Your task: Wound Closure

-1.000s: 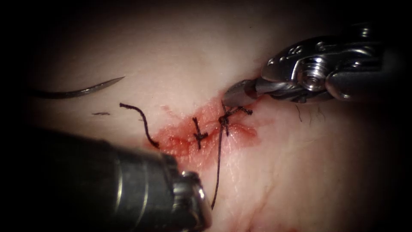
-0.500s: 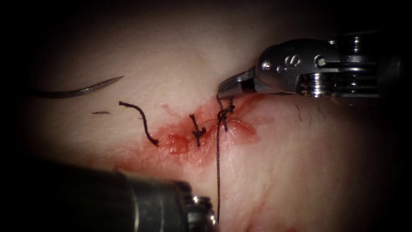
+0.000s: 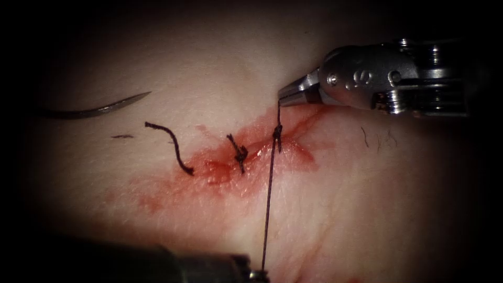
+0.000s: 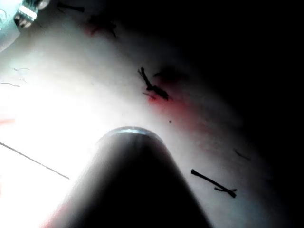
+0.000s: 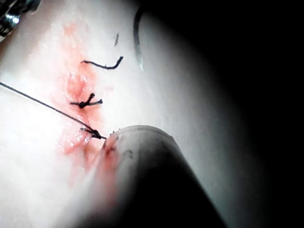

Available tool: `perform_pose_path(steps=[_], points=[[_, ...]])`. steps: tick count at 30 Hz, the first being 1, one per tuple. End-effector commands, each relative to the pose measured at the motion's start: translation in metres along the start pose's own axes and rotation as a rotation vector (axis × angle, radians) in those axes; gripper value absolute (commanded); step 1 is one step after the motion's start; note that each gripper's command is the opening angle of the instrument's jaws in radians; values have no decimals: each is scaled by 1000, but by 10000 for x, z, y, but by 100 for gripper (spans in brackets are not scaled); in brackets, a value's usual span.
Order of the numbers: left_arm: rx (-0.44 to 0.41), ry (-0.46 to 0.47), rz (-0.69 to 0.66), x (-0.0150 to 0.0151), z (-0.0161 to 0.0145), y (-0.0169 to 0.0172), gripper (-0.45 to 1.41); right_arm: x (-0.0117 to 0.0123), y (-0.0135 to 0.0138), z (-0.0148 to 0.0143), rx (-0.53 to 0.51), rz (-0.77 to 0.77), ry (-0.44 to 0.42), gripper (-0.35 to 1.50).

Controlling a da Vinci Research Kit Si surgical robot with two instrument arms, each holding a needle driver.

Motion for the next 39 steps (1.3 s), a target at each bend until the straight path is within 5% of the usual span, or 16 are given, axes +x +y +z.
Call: perform_pose_path(steps=[1,13,39], points=[[-8,-6,3,5,6,0,-45,2,7,8,-13,5,-17,-35],[-114,-100,97,13,43,53,-45,-13,-12,30,-85,85,-116,-35],[-236,-188,117,-6,34,99,-45,-38,-23,34,-116,166,-153,-35]])
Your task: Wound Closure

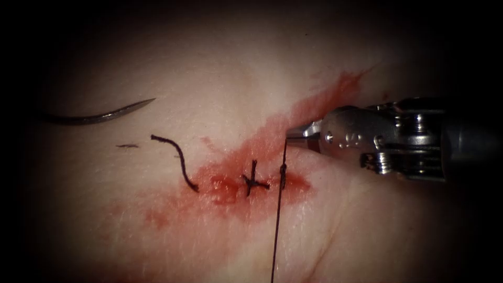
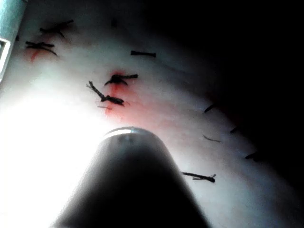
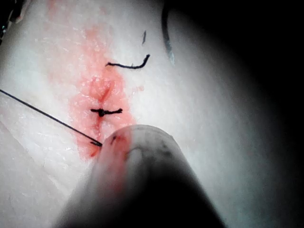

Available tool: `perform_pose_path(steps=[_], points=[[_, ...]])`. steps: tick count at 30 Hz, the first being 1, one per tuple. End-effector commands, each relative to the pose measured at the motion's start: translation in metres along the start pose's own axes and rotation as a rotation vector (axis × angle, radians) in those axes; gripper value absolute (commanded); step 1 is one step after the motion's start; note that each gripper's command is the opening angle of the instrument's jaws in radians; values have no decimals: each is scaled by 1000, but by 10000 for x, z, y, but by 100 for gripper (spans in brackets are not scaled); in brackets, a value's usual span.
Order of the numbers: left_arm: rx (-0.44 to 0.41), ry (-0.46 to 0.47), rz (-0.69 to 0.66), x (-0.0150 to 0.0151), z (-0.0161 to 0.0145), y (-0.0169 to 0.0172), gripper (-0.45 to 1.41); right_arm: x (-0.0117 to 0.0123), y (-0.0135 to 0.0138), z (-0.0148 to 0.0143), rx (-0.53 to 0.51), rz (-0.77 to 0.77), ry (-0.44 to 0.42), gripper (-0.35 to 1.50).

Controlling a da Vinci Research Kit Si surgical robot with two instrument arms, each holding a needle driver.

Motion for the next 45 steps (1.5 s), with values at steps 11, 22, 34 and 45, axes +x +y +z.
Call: perform_pose_path(steps=[11,22,34,45], points=[[-4,-8,-11,0,3,-5,-45,5,12,1,-1,9,1,-35],[-16,-19,-11,-3,2,-3,-45,7,11,0,7,15,8,-35],[78,20,-65,-48,-63,-39,-45,25,-7,-35,162,22,170,86],[315,116,-191,-98,-136,-92,-45,52,-42,-102,16,284,408,-35]])
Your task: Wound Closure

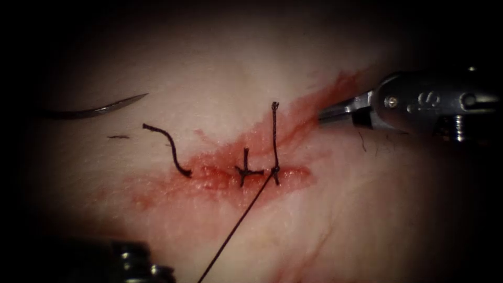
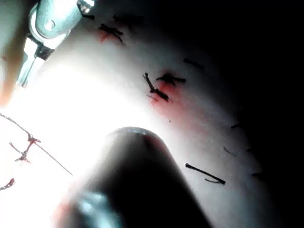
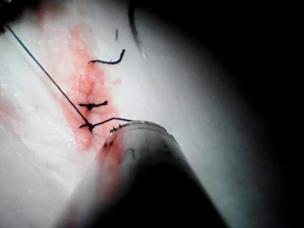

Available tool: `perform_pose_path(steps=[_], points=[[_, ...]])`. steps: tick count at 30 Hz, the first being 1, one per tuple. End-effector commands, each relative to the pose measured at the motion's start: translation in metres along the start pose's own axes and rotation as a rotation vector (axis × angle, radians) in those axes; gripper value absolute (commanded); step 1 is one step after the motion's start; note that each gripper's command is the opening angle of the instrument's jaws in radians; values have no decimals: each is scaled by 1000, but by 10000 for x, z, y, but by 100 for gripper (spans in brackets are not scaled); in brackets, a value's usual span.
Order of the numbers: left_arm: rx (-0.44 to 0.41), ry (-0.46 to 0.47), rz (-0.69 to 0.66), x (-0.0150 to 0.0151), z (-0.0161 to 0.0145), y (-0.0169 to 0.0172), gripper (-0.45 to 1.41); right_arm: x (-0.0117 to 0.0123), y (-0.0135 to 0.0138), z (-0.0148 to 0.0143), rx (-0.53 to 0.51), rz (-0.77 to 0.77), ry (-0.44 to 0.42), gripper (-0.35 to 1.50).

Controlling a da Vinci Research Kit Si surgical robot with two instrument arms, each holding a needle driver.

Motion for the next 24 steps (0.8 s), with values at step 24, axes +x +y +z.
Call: perform_pose_path(steps=[24], points=[[321,195,54,64,-30,-37,-45,-18,-54,96,-49,118,253,-35]])
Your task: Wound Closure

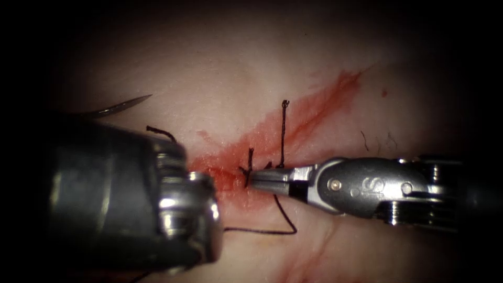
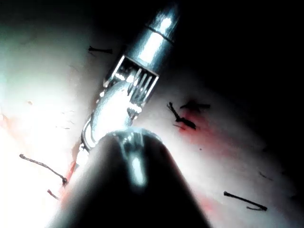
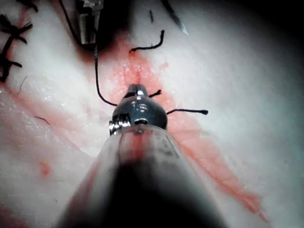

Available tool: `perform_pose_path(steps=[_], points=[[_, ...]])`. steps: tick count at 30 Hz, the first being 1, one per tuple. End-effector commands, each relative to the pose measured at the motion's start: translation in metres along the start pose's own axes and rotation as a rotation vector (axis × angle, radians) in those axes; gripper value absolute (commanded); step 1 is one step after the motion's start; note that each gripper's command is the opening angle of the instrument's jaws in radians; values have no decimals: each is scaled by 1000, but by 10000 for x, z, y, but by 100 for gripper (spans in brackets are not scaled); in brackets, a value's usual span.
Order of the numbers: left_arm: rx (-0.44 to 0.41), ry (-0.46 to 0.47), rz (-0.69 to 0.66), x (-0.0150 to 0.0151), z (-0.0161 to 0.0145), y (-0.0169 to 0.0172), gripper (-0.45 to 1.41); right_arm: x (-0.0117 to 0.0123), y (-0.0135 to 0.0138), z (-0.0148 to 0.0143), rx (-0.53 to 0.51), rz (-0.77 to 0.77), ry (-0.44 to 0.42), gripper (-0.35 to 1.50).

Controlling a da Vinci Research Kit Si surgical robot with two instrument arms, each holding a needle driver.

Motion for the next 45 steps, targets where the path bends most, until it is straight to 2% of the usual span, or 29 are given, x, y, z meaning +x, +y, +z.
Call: perform_pose_path(steps=[1,5,8,15,20,24,29,32,37,39,43,45], points=[[21,8,2,6,4,-5,-45,-5,5,9,37,-2,13,-35],[97,30,-13,9,10,-23,-45,-10,4,7,219,-35,75,-35],[153,66,-13,13,16,-38,-45,-8,4,6,278,-67,139,-35],[198,89,-22,15,39,-55,-45,-4,7,2,315,31,323,-35],[209,113,-46,20,60,-51,-45,-1,6,2,324,134,432,-35],[167,110,-62,24,74,-41,-45,-1,7,1,271,238,512,-35],[114,130,-67,31,90,-27,-45,2,9,1,269,340,591,-35],[88,138,-82,34,93,-20,-45,0,10,0,204,404,616,-35],[48,171,-152,37,85,-19,-45,-2,6,-1,57,483,603,-35],[44,174,-163,37,84,-19,-45,-3,6,-3,31,496,602,-35],[35,183,-196,37,83,-19,-45,-2,3,-7,-65,506,544,-35],[32,186,-208,38,83,-18,-45,0,-1,-8,-160,522,490,-35]])
